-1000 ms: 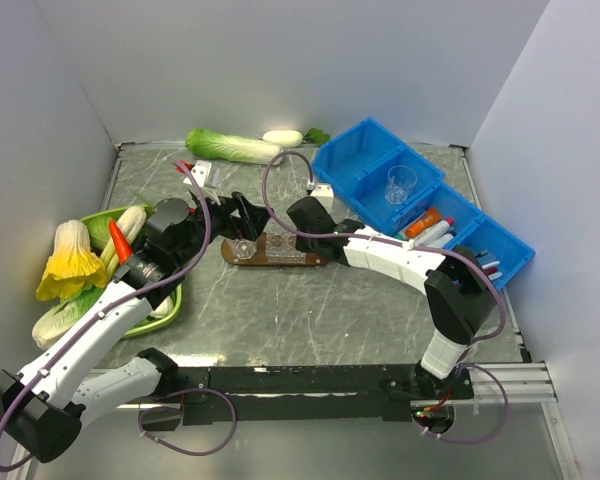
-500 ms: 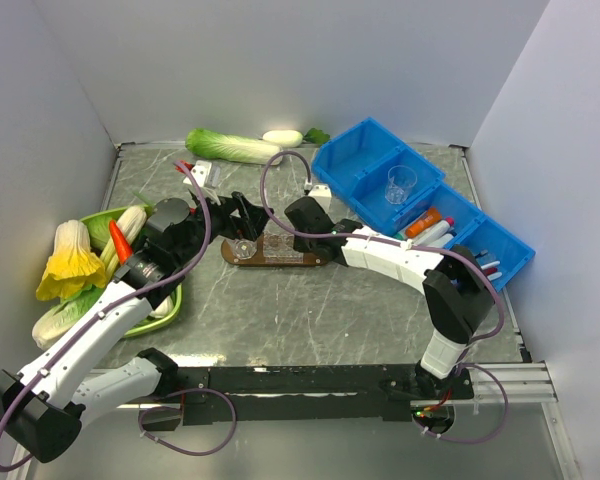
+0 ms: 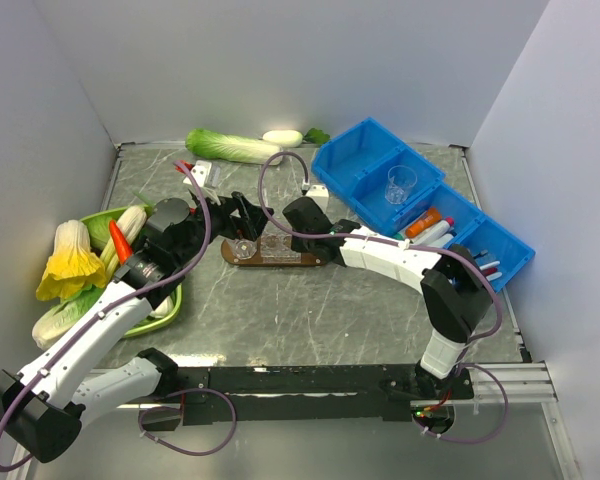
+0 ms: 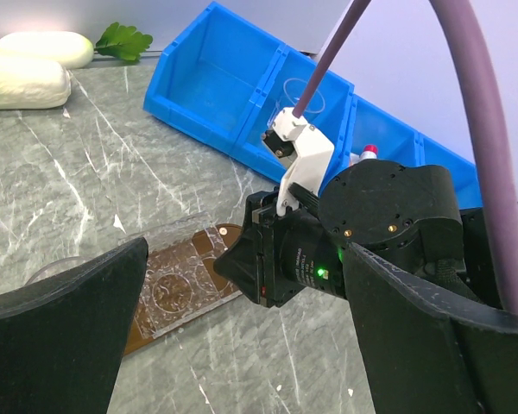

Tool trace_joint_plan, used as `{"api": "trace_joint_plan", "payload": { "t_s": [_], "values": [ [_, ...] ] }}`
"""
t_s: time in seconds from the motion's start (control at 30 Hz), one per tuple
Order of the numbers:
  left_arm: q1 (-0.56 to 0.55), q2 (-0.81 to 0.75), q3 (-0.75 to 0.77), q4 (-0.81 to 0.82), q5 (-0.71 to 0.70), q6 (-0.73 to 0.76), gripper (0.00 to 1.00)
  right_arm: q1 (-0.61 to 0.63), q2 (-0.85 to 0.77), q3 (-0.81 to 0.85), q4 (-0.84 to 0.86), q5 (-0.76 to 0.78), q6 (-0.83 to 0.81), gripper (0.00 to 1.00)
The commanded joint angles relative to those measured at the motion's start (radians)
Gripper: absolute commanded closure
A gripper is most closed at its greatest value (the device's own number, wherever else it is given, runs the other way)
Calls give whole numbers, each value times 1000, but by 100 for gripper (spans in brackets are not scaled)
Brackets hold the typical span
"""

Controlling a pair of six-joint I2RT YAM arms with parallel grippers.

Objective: Prepare toiletry sets of a toothbrush and toothpaste on the tray

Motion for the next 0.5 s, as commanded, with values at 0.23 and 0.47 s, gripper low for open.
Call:
{"api": "trace_joint_plan", "payload": {
  "t_s": [0.23, 0.47],
  "values": [
    [4, -10, 13, 30, 5, 6, 1, 10, 1, 35, 14, -4, -6, 82],
    [3, -12, 12, 30, -1, 4, 1, 8, -34, 33, 12, 12, -12, 64]
  ]
}}
